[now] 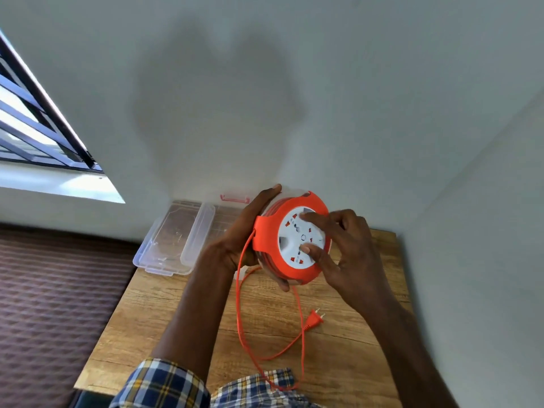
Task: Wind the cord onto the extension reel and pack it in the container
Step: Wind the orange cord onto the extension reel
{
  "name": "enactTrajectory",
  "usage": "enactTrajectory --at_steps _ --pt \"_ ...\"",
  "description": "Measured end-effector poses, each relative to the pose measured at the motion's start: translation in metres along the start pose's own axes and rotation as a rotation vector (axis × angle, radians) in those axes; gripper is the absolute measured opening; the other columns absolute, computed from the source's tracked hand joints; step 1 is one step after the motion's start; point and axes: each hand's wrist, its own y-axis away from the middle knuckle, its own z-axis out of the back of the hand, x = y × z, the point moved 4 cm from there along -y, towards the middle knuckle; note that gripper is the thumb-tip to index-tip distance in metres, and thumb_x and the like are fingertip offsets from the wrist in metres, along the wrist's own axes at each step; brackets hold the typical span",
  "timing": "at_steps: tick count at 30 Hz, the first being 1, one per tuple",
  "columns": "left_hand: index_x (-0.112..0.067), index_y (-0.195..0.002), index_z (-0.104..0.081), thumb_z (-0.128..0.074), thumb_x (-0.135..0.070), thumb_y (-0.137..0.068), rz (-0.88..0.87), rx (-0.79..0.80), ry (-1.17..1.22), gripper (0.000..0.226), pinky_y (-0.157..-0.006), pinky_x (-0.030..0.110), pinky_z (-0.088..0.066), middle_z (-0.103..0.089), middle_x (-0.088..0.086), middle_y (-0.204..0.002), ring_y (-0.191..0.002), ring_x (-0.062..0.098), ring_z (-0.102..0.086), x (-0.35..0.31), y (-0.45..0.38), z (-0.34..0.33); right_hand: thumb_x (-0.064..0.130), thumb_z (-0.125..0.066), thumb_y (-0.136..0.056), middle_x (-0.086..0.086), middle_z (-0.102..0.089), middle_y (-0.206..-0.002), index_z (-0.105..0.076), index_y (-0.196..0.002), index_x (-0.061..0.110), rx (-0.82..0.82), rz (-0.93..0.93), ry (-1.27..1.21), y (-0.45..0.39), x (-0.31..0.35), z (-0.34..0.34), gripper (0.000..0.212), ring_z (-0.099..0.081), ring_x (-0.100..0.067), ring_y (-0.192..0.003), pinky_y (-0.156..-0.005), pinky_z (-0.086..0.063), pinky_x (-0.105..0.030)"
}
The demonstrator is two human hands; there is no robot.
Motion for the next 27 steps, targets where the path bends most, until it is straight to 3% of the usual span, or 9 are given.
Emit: enactTrajectory --at_steps 2,5,11,19,25,27 --pt "-0.018 -0.117 -0.083 -0.058 -0.062 -0.101 -0.004 0.041 0.031 0.053 -0.086 0.04 -0.064 -0.081 0.012 -0.113 -0.101 0.026 -0.079 0.002 0.001 0.0 0.034 -0.072 -0.096 -0.001 -0.053 -0.136 -0.061 -0.137 0.042 0.051 0.098 0.003 0.0 -0.001 0.003 0.043 -0.049 -0.018 -0.121 -0.083 -0.058 -0.035" --pt "-0.018 -0.117 -0.083 -0.053 -0.065 -0.102 0.037 0.044 0.01 0.057 -0.086 0.041 -0.063 -0.081 0.012 -0.113 -0.1 0.027 -0.078 0.005 -0.001 -0.001 0.011 -0.081 -0.088 -0.001 -0.052 -0.141 -0.067 -0.13 0.044 0.116 0.168 0.05 0.001 0.001 0.0 0.056 -0.047 -0.021 -0.123 -0.085 -0.058 -0.038" --pt "-0.012 -0.121 -0.076 -0.059 -0.064 -0.1 0.061 -0.005 -0.022 0.058 -0.089 0.043 -0.062 -0.076 0.015 -0.11 -0.099 0.031 -0.071 0.008 -0.005 0.002 0.001 -0.082 -0.082 0.0 -0.051 -0.151 -0.065 -0.132 0.046 0.218 0.156 0.094 0.001 -0.004 -0.008 0.07 -0.047 -0.028 -0.13 -0.094 -0.056 -0.048" --pt "-0.017 -0.112 -0.083 -0.051 -0.064 -0.104 0.055 0.035 -0.015 0.057 -0.083 0.04 -0.064 -0.08 0.011 -0.107 -0.094 0.026 -0.077 0.006 -0.007 -0.004 0.007 -0.083 -0.082 0.0 -0.062 -0.138 -0.069 -0.128 0.045 0.05 0.137 0.01 0.001 -0.008 -0.008 0.062 -0.058 -0.026 -0.124 -0.083 -0.063 -0.045" --pt "-0.019 -0.112 -0.083 -0.043 -0.06 -0.107 0.023 0.062 0.019 0.058 -0.081 0.038 -0.064 -0.082 0.01 -0.108 -0.097 0.026 -0.079 0.005 -0.006 -0.01 0.052 -0.081 -0.068 0.02 -0.066 -0.116 -0.059 -0.134 0.051 -0.105 -0.034 -0.094 0.009 -0.002 -0.013 0.07 -0.063 -0.006 -0.108 -0.075 -0.061 -0.029" --pt "-0.017 -0.115 -0.082 -0.044 -0.061 -0.107 0.029 0.044 0.039 0.058 -0.08 0.038 -0.064 -0.081 0.013 -0.11 -0.098 0.029 -0.078 0.007 -0.007 -0.01 0.054 -0.077 -0.065 0.026 -0.063 -0.11 -0.057 -0.132 0.057 -0.163 -0.095 -0.137 0.01 0.003 -0.018 0.07 -0.063 -0.003 -0.103 -0.073 -0.061 -0.028"
